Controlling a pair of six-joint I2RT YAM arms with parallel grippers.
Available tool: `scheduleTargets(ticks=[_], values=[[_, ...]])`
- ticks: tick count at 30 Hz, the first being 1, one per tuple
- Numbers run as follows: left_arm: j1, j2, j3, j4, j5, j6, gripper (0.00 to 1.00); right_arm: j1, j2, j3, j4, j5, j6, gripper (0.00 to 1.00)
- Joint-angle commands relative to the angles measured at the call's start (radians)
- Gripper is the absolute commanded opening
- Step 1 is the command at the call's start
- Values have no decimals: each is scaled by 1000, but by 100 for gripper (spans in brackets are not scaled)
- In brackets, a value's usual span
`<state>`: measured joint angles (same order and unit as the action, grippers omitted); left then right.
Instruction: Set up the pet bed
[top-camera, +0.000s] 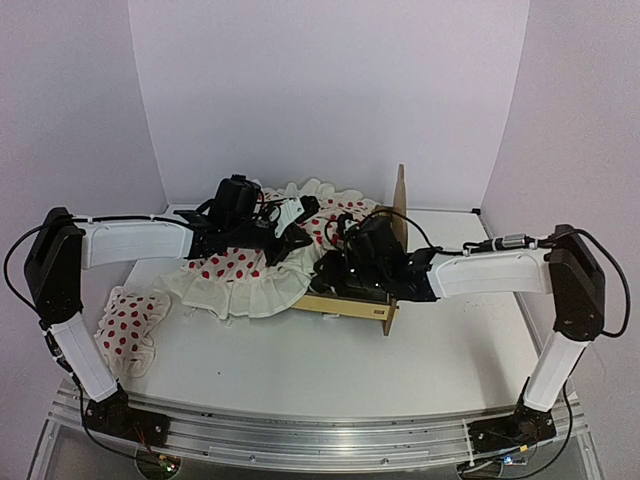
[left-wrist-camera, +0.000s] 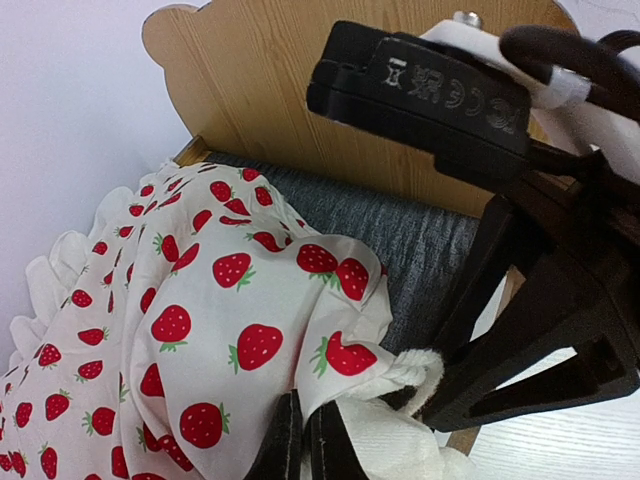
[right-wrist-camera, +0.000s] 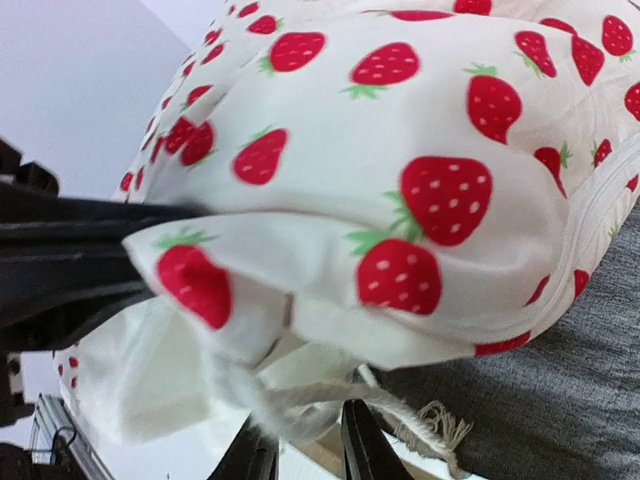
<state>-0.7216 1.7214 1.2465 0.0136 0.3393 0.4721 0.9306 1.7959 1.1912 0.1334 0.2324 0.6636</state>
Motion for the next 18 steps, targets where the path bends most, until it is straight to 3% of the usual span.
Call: scheduleTargets(ticks=[1, 6, 10, 18], values=[[-1, -28, 10, 50, 2, 2, 0, 0, 48, 30, 66, 81, 52, 22], [-1, -28, 7, 52, -2, 4, 0, 0, 69, 42, 68, 78, 71, 19], [-1, -29, 6, 53, -4, 5, 0, 0, 62, 35, 61, 63, 83, 7], [1, -32, -8, 61, -6, 8, 0, 0, -34, -2, -90, 92, 67, 4]])
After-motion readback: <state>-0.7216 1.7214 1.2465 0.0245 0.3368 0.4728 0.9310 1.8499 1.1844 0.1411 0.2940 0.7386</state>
